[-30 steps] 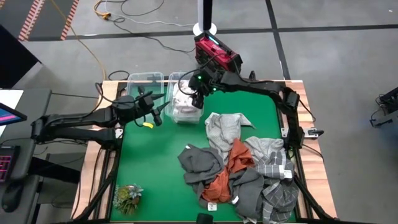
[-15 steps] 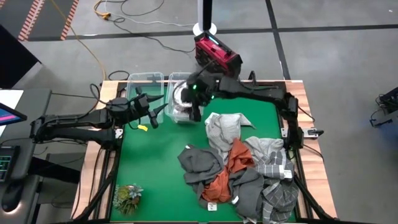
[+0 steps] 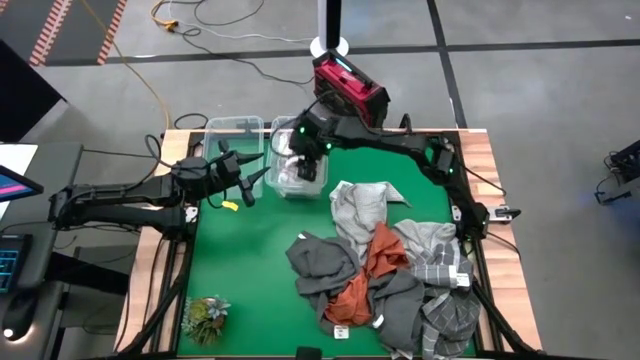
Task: Sort towels by color in basket
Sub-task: Put the white towel into the right transparent bin
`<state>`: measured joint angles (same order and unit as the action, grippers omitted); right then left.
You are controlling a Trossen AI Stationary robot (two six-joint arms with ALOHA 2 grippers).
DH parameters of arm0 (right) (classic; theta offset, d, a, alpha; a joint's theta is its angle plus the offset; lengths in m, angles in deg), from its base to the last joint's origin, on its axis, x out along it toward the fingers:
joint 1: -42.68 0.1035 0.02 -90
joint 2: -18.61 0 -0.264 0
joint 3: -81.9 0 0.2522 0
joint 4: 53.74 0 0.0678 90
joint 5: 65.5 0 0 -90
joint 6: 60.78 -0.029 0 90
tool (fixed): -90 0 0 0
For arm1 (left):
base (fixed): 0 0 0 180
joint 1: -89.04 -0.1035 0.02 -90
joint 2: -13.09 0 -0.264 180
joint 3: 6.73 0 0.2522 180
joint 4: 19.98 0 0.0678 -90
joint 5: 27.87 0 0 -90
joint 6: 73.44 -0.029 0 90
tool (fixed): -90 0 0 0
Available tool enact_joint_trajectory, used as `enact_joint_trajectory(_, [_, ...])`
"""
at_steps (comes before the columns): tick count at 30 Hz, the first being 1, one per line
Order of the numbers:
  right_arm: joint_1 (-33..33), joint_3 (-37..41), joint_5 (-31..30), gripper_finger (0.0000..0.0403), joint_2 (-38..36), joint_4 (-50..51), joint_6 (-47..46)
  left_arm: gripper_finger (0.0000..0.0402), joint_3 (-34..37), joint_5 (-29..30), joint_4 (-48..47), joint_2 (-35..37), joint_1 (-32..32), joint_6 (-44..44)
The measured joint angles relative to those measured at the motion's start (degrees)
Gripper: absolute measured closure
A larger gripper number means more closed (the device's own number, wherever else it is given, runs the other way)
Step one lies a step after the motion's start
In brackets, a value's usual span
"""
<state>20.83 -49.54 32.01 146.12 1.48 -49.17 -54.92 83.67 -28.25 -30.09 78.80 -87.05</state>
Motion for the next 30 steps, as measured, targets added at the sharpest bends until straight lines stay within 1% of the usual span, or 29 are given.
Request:
enact_joint_trajectory(6, [1.12,-5.28,1.08,0.0195,-5.82,5.01,0.0,0.0235,0.0,0.02,-0.05,0.0,0.0,-0.06])
enact_joint_trajectory(10, [1.79,-6.11,0.93,0.0195,-10.39,8.47,0.0,0.0235,0.0,0.02,-0.01,-0.02,0.0,0.52])
enact_joint_trajectory(13, [1.77,-6.11,-1.82,0.0196,-13.47,13.49,-0.21,0.0235,0.0,-0.01,0.05,-0.37,0.0,1.59])
enact_joint_trajectory(16, [1.87,-5.35,-5.65,0.0198,-16.12,21.29,-2.03,0.0235,0.0,-0.77,0.03,-1.49,0.0,3.14])
enact_joint_trajectory(19, [2.26,-0.57,-6.74,0.0201,-18.08,25.56,-4.33,0.0235,0.0,-1.38,0.74,-3.66,0.0,3.5])
enact_joint_trajectory(23, [3.78,10.08,-8.55,0.0206,-21.39,25.1,-7.18,0.0235,0.0,-1.53,2.98,-7.8,0.0,3.61])
enact_joint_trajectory(26, [5.35,19.34,-9.44,0.0209,-25.4,22.98,-10.09,0.0235,0.0,-1.55,5.35,-11.61,0.0,4.05])
enact_joint_trajectory(28, [7.01,25.84,-10.0,0.021,-28.89,19.87,-12.18,0.0235,0.0,-1.55,6.76,-14.13,0.0,4.37])
enact_joint_trajectory(30, [9.35,32.55,-12.6,0.0211,-33.24,16.12,-14.19,0.0235,0.0,-1.55,9.44,-16.53,0.0,4.3])
